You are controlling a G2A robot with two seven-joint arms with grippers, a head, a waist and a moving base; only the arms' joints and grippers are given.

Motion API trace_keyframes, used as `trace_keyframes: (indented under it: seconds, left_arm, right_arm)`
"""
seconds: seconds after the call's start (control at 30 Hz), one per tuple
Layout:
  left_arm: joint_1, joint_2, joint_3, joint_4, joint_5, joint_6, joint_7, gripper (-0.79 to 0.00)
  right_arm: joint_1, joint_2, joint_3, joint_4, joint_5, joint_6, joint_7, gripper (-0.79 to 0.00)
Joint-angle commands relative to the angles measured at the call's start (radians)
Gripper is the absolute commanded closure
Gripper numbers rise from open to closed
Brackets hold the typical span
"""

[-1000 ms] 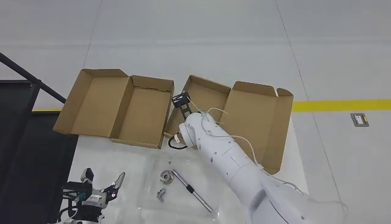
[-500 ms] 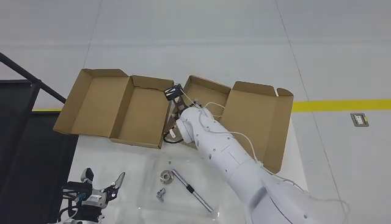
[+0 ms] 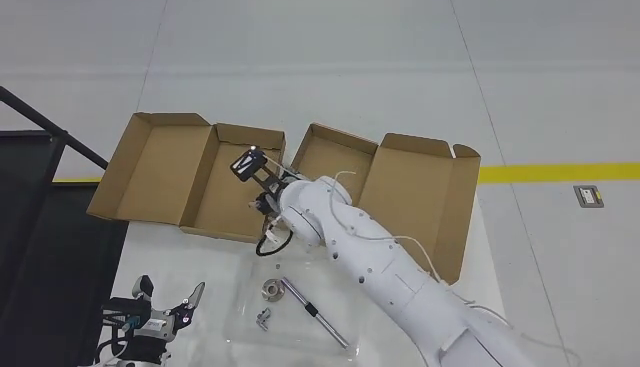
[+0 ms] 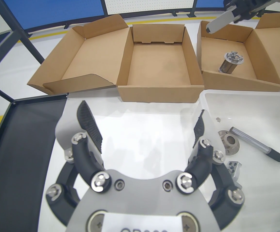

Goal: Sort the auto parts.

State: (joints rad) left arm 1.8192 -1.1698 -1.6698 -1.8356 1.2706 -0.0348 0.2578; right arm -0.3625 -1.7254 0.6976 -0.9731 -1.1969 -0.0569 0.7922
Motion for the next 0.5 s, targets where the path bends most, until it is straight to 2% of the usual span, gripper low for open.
trace_keyframes:
  seconds: [0.0,0.1,0.2,0.33,0.47]
  left_arm:
    - [0.000,0.000,0.000,0.000,0.000,0.000,0.000,-0.785]
    - [0.000,0.000,0.000,0.000,0.000,0.000,0.000,-0.785]
    - [0.000,0.000,0.000,0.000,0.000,0.000,0.000,-0.785]
    - [0.000,0.000,0.000,0.000,0.000,0.000,0.000,-0.785]
    - [0.000,0.000,0.000,0.000,0.000,0.000,0.000,-0.785]
  right_arm:
    - [-0.128,0.050,0.044,-0.256,-0.090,-0.045,0.113,-0.785]
    - [-0.332,0.114,0.117,-0.575,-0.208,-0.136,0.262,-0.785]
    - [-0.482,0.151,0.143,-0.765,-0.287,-0.232,0.361,-0.785]
    - [-0.573,0.167,0.103,-0.821,-0.350,-0.311,0.470,-0.785]
    - [-0.593,0.159,0.069,-0.769,-0.343,-0.268,0.515,-0.785]
